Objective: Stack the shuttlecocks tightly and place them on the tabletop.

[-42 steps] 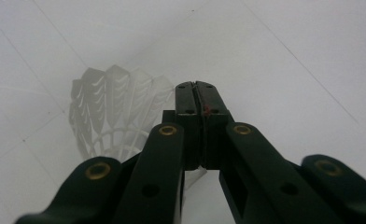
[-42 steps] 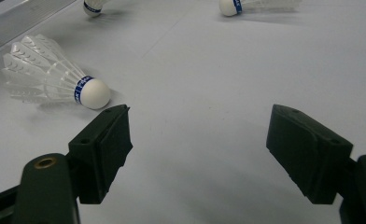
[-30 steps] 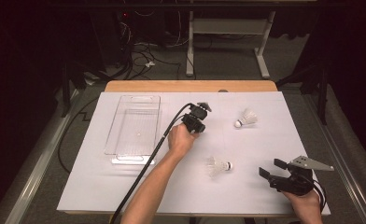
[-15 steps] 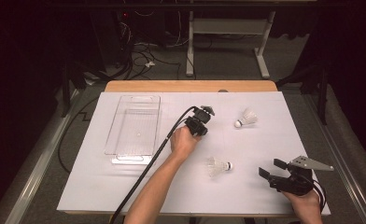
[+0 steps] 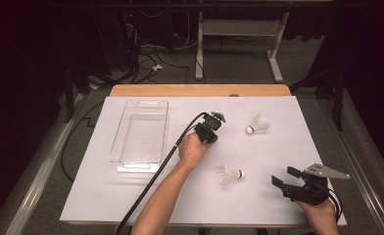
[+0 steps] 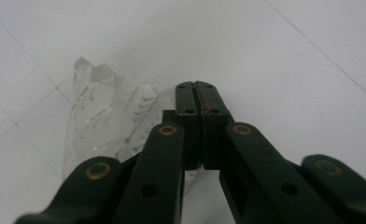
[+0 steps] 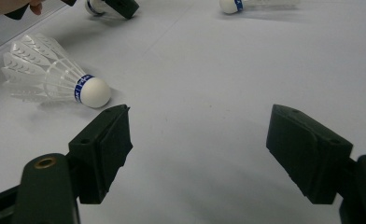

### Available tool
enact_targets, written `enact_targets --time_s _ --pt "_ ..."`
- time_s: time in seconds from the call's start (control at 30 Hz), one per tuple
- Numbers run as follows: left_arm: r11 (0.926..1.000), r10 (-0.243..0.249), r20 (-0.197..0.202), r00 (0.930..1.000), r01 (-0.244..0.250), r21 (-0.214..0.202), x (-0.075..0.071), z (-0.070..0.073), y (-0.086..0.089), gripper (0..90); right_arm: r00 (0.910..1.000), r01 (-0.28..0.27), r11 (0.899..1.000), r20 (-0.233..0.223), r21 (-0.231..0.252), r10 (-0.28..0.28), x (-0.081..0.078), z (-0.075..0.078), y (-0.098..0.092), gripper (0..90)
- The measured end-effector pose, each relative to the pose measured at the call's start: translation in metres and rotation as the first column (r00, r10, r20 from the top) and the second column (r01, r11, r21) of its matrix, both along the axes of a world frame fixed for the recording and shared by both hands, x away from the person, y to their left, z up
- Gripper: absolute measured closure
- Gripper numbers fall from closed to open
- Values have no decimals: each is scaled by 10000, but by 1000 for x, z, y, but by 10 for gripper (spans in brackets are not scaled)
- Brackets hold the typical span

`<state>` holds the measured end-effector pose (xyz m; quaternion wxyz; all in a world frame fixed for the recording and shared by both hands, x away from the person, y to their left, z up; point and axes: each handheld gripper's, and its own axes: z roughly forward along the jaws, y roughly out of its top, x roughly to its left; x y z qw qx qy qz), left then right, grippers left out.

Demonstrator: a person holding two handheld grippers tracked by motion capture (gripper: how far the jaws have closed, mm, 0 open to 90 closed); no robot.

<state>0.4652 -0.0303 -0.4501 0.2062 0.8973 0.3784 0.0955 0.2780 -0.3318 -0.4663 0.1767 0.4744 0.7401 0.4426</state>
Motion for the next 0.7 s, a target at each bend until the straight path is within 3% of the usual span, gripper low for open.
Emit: enact_targets --time_s 0.47,0.7 --pt "9999 105 -151 9998 -106 -76 1 1 4 836 10000 8 10000 -22 4 -8 0 0 0 222" --pt "9995 27 -182 9998 -33 -322 0 4 4 790 10000 3 10000 -16 -16 -3 0 0 0 222"
